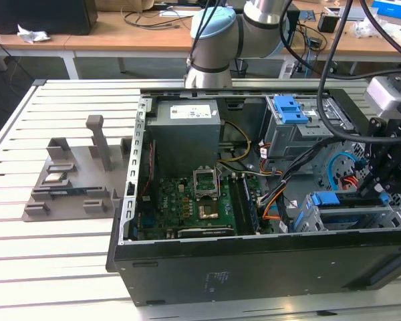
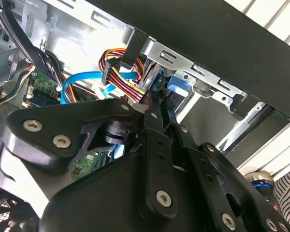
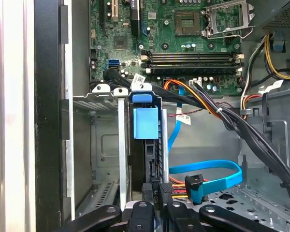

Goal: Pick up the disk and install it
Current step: 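Insert the first disk wire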

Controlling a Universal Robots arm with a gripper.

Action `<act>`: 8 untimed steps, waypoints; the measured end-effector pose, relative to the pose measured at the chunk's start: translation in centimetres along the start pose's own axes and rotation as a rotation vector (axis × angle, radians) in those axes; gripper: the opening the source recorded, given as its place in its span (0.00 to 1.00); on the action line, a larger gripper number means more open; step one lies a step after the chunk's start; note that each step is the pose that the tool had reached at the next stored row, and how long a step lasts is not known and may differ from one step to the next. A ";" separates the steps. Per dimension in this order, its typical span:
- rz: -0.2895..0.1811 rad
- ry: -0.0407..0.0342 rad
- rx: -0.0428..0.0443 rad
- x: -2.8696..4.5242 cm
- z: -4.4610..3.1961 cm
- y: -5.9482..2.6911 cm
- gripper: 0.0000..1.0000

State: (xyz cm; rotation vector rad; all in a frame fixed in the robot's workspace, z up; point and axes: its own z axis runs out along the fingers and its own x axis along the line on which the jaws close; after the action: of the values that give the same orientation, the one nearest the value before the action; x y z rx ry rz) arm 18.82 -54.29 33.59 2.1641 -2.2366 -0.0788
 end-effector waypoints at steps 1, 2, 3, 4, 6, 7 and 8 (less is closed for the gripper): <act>0.000 -0.0003 0.0002 0.01 0.02 0.00 0.18; 0.000 -0.0003 0.0002 0.01 0.02 0.00 0.25; 0.000 0.0004 0.0003 0.01 -0.16 0.01 0.25; 0.000 0.0001 0.0003 0.00 -0.42 0.02 0.25; 0.000 0.0001 0.0003 -0.03 -1.67 0.09 0.25; 0.000 0.0002 0.0003 -0.04 -2.72 0.14 0.11; 0.000 0.0004 0.0003 -0.07 -4.43 0.24 0.11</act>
State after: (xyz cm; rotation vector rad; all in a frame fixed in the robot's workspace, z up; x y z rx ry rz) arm 18.83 -54.29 38.03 2.1641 -2.2365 -0.0780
